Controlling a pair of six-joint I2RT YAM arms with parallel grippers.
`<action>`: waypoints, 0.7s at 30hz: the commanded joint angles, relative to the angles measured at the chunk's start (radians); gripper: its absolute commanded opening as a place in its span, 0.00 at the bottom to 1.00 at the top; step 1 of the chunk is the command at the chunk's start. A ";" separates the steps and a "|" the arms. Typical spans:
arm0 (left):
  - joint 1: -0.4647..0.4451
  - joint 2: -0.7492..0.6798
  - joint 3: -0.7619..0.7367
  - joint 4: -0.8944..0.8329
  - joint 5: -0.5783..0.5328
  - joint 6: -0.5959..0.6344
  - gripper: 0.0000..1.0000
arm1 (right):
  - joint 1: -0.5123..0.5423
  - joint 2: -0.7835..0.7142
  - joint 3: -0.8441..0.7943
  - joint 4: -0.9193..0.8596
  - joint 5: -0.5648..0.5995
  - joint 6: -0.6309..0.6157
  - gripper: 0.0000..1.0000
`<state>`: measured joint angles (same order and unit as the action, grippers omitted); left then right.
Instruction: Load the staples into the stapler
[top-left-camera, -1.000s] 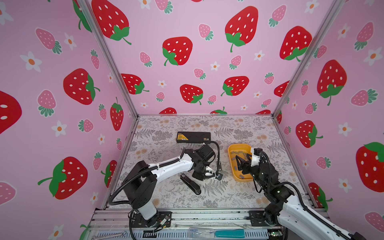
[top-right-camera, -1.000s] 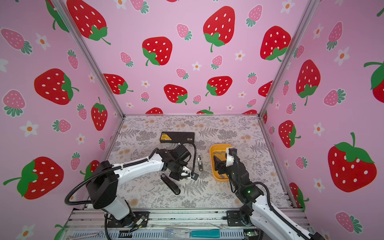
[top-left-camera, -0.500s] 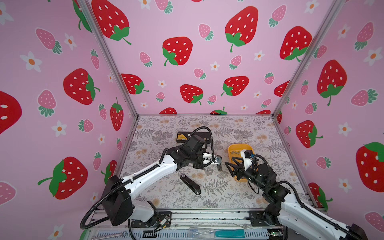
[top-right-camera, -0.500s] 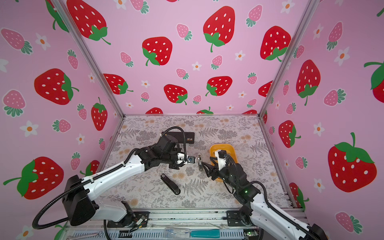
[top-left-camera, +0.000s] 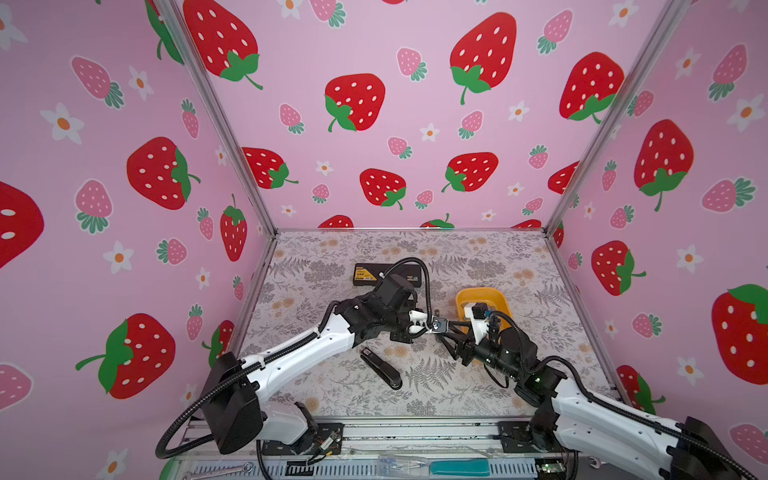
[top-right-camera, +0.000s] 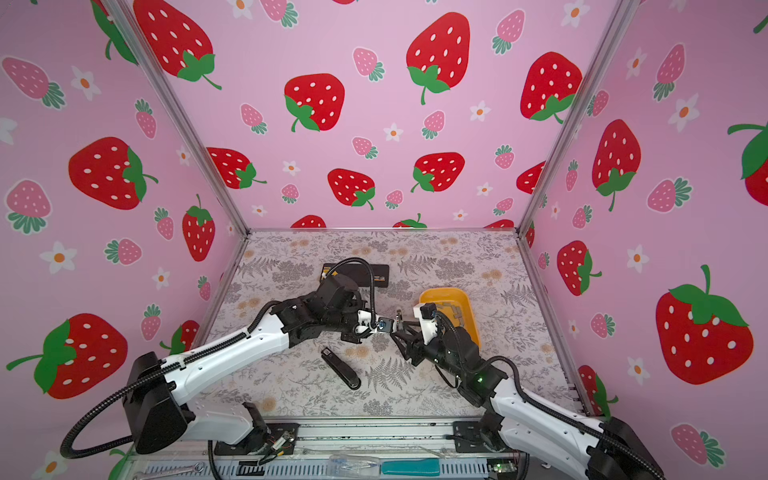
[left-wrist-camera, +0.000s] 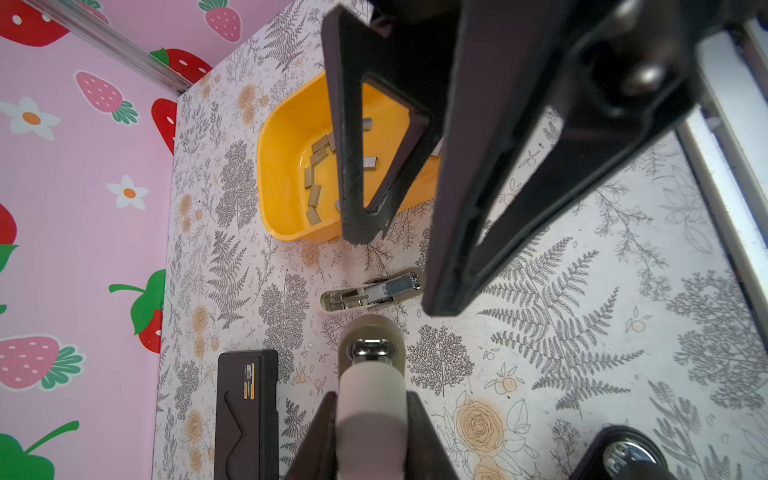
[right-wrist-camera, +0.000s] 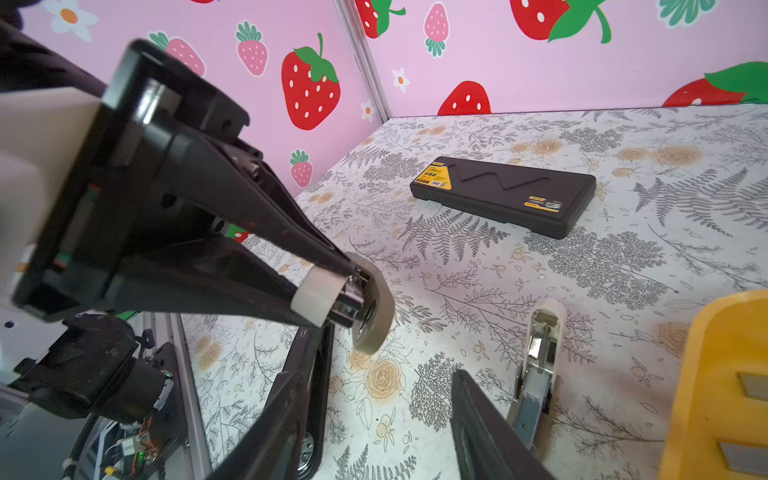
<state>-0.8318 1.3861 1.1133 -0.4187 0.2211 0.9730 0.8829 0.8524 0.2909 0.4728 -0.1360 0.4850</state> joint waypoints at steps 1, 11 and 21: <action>-0.008 -0.026 -0.010 0.003 0.020 0.023 0.00 | 0.006 0.012 0.027 0.055 0.019 0.032 0.56; -0.036 -0.037 -0.025 0.015 0.014 0.029 0.00 | 0.008 0.101 0.042 0.079 0.023 0.049 0.52; -0.040 -0.071 -0.046 0.047 0.042 -0.006 0.00 | 0.009 0.171 0.061 0.083 0.063 0.056 0.52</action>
<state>-0.8631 1.3540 1.0695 -0.4103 0.2012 0.9710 0.8883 1.0092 0.3248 0.5365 -0.1165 0.5301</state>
